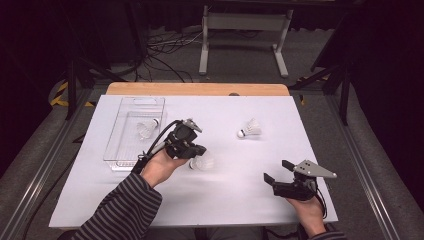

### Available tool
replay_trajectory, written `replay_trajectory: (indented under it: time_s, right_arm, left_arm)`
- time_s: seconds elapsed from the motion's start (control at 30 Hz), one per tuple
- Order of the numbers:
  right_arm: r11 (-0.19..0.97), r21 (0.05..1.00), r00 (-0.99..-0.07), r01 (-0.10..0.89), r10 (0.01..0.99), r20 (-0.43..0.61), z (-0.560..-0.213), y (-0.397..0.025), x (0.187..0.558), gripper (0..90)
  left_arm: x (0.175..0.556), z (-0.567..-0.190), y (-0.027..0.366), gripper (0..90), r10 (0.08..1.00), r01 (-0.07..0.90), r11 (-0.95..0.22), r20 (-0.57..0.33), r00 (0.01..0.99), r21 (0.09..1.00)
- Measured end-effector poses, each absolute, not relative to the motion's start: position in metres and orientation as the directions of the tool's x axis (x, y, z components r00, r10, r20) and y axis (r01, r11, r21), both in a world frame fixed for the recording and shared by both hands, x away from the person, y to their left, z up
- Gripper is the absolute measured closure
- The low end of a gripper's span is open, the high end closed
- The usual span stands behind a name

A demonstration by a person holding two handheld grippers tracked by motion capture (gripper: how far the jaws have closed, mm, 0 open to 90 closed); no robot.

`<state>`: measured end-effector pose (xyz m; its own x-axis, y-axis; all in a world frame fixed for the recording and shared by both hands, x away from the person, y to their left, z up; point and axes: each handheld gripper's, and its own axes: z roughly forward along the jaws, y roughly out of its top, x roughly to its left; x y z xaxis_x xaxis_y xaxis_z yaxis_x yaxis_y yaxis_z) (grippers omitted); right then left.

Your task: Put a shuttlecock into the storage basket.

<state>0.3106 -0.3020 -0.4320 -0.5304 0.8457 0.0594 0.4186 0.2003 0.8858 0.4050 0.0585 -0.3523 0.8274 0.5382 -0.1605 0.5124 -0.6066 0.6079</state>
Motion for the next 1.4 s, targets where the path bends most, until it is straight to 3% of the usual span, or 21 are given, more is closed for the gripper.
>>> replay_trajectory:
  time_s: [1.4]
  right_arm:
    - [0.202, 0.886, -0.528, 0.418, 0.847, 0.056, -0.432, -0.302, 0.311, 14.3]
  left_arm:
    - [0.397, -0.337, 0.102, 88.6, 0.597, 0.551, -0.554, -0.164, 0.786, 0.624]
